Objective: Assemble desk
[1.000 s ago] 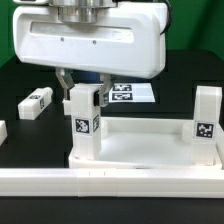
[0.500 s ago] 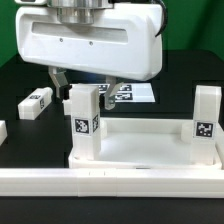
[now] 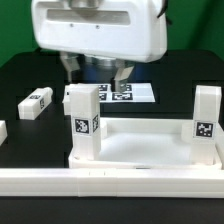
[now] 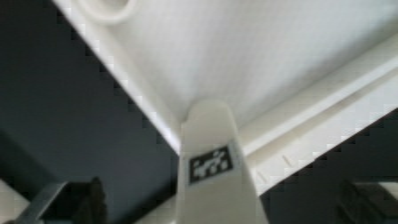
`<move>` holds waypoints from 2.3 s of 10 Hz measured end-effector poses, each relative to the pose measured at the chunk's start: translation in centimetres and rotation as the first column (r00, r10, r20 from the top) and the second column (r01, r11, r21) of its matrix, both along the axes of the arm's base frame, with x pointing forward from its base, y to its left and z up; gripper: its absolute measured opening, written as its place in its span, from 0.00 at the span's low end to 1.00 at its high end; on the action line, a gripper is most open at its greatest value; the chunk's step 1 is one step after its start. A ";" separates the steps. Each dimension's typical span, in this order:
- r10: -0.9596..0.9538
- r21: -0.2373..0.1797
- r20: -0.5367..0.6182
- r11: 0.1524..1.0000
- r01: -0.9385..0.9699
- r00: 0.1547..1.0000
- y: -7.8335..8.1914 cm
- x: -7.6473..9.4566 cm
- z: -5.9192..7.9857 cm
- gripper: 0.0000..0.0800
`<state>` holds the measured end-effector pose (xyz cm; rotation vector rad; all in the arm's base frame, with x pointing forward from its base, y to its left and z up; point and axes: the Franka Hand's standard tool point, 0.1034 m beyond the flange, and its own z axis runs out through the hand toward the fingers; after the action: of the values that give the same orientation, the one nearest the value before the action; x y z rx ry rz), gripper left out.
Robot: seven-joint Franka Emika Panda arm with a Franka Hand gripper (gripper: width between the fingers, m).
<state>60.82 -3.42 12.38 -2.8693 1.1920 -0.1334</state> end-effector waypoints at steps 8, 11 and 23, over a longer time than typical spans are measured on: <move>0.007 -0.006 -0.003 1.000 -0.007 1.000 0.6 0.7 -0.7 0.81; -0.023 0.000 -0.001 1.000 0.023 1.000 0.7 0.5 -0.8 0.81; -0.664 0.095 -0.048 0.741 0.665 0.746 3.7 -3.6 -4.0 0.81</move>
Offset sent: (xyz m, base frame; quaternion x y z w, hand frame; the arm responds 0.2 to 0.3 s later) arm 0.0000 0.0000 0.0000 0.0000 0.0000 0.0000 1.0000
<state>57.26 0.23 8.39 -2.2090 2.1012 -0.0612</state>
